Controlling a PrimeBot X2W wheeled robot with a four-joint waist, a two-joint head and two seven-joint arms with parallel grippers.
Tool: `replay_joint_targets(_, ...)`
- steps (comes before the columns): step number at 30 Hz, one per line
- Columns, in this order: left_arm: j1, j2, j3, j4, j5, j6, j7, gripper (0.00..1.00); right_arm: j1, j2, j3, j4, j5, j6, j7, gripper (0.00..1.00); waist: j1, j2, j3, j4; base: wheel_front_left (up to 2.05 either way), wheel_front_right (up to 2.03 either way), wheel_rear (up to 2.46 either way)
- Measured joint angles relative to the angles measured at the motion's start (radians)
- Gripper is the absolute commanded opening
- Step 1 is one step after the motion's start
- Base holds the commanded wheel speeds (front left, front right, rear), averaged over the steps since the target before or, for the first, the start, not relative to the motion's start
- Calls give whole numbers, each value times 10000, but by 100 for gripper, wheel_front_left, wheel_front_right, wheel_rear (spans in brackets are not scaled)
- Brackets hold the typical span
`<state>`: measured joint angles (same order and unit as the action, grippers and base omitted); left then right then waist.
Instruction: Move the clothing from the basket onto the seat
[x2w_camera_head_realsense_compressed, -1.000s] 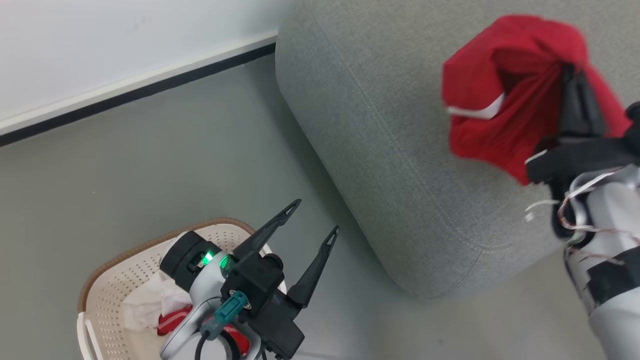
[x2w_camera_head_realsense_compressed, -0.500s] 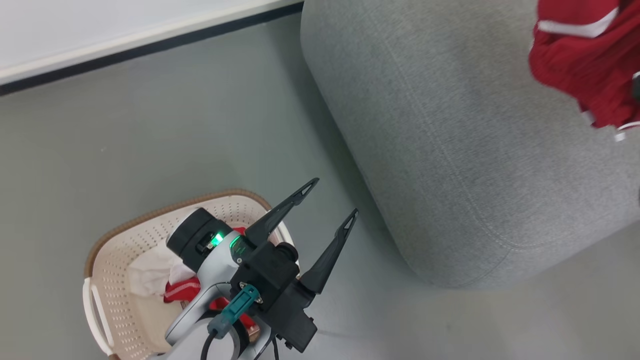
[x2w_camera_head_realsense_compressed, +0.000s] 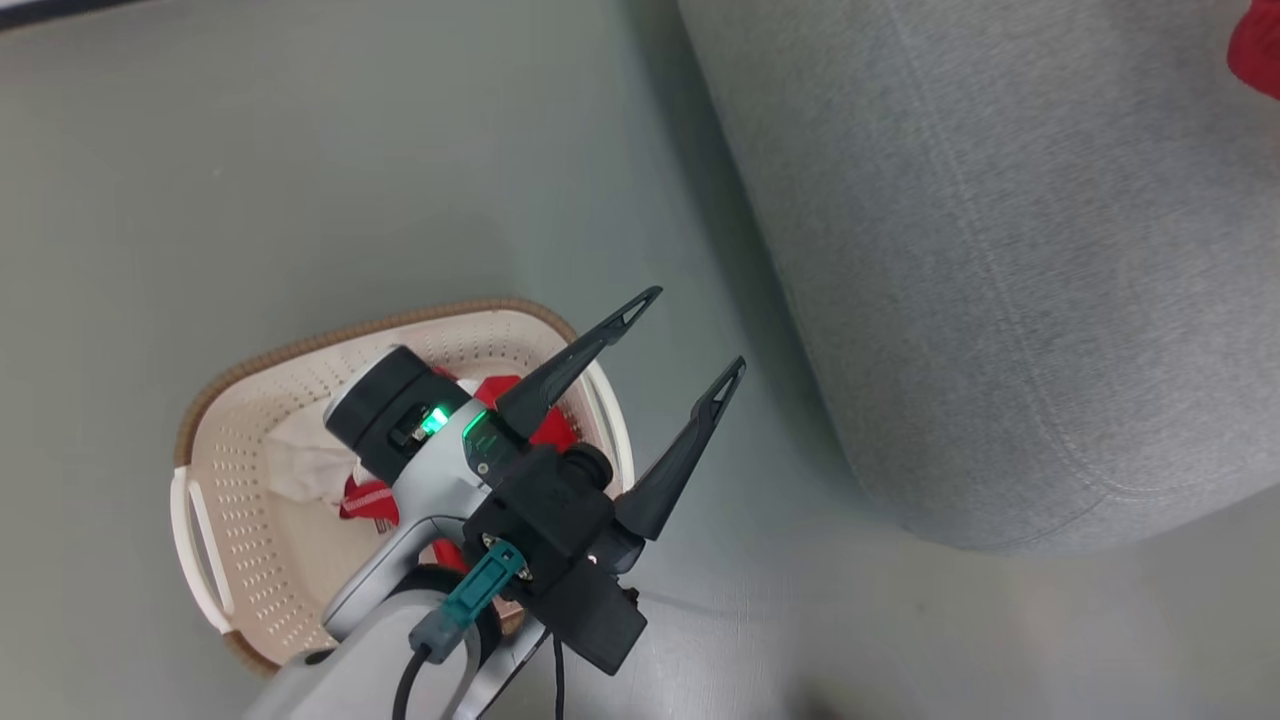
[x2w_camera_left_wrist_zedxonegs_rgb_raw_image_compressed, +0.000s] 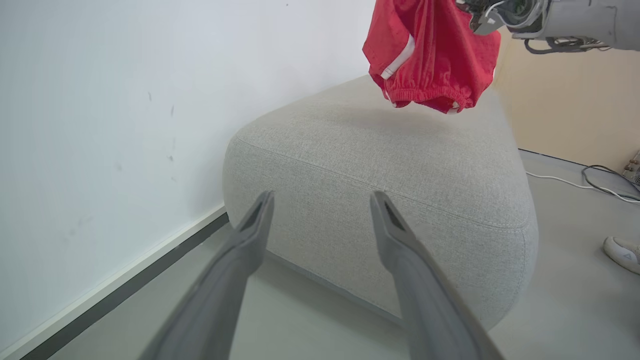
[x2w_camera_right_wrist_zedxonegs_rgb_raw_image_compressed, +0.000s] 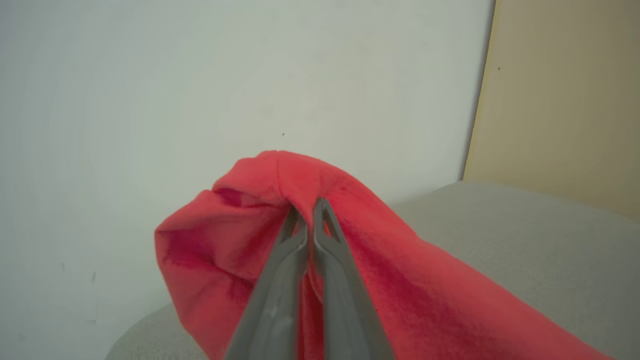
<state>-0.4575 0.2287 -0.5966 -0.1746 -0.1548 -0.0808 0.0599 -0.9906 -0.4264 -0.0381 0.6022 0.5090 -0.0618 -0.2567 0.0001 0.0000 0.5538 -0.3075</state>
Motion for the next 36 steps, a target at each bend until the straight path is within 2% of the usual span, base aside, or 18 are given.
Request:
replay_joint_targets(8, -390, 151, 10, -144, 236, -107, 61, 100, -240, -27, -121, 635, -2, 94, -2, 0, 0, 0, 840, 217, 0, 0, 0)
replay_joint_targets(12, -564, 203, 36, -94, 251, -165, 44, 100, -258, 167, -88, 1174, -4, 228, -2, 0, 1, 0, 1190, 283, 0, 0, 0)
replay_joint_targets(21, -717, 240, 50, 123, 251, -174, -84, 100, -243, 491, -113, 2148, 12, 445, -2, 1, 1, 0, 1428, 328, 0, 0, 0)
replay_joint_targets(22, -719, 251, 58, 167, 251, -174, -104, 100, -243, 522, -115, 2194, 10, 447, -2, 39, 0, 1, 1409, 323, 0, 0, 0)
replay_joint_targets(23, -719, 253, 59, 226, 251, -174, -109, 100, -243, 545, -113, 2217, 6, 460, -2, 60, 1, 0, 1383, 318, 0, 0, 0)
replay_joint_targets(24, -720, 257, 61, 282, 249, -174, -150, 100, -243, 552, -111, 2230, -10, 502, -2, 100, 0, 0, 1353, 312, 0, 0, 0)
replay_joint_targets(36, -660, 221, 54, 1012, 155, -245, -600, 100, 314, 715, -27, 2263, -608, 621, 0, 100, -1, 0, 568, 257, 0, 0, 0)
